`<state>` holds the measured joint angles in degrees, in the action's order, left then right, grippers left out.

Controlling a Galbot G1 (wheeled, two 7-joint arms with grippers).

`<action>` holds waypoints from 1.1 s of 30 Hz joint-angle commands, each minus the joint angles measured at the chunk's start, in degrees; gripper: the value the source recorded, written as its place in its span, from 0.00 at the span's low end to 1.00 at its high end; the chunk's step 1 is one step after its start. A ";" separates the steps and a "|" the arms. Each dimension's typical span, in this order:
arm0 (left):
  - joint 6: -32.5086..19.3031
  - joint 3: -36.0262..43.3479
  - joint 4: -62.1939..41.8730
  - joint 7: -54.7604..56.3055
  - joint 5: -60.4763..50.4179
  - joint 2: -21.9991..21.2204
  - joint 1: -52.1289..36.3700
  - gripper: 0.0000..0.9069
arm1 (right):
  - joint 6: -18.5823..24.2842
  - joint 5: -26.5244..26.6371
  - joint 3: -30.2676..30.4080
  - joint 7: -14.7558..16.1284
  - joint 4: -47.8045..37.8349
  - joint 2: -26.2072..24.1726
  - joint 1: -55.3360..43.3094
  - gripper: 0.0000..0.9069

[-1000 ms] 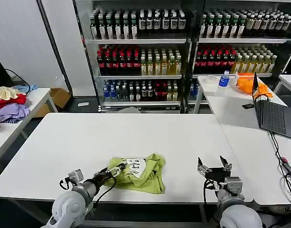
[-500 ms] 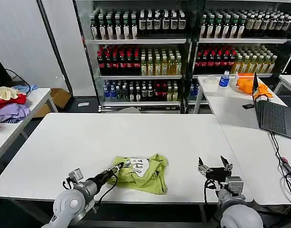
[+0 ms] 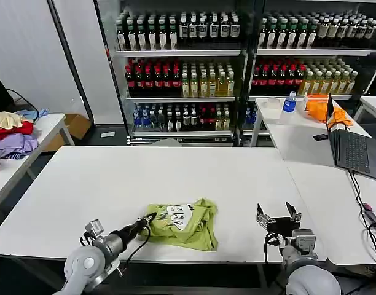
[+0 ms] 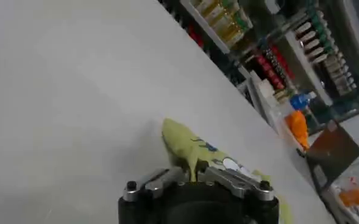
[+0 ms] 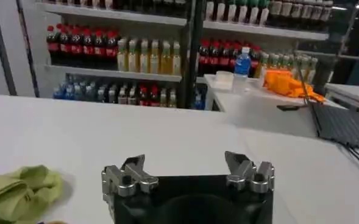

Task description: Fold and organize the clothes.

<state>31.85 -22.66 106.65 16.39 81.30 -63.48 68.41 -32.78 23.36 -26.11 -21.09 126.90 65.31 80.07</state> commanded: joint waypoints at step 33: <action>-17.38 11.87 -4.93 -4.28 -88.58 14.10 -1.24 0.03 | 2.62 -1.44 -1.26 1.08 -0.69 1.65 0.80 1.00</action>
<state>21.89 -29.59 104.59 11.04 28.42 -43.54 68.50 -30.74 22.93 -26.69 -20.26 126.45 66.55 79.82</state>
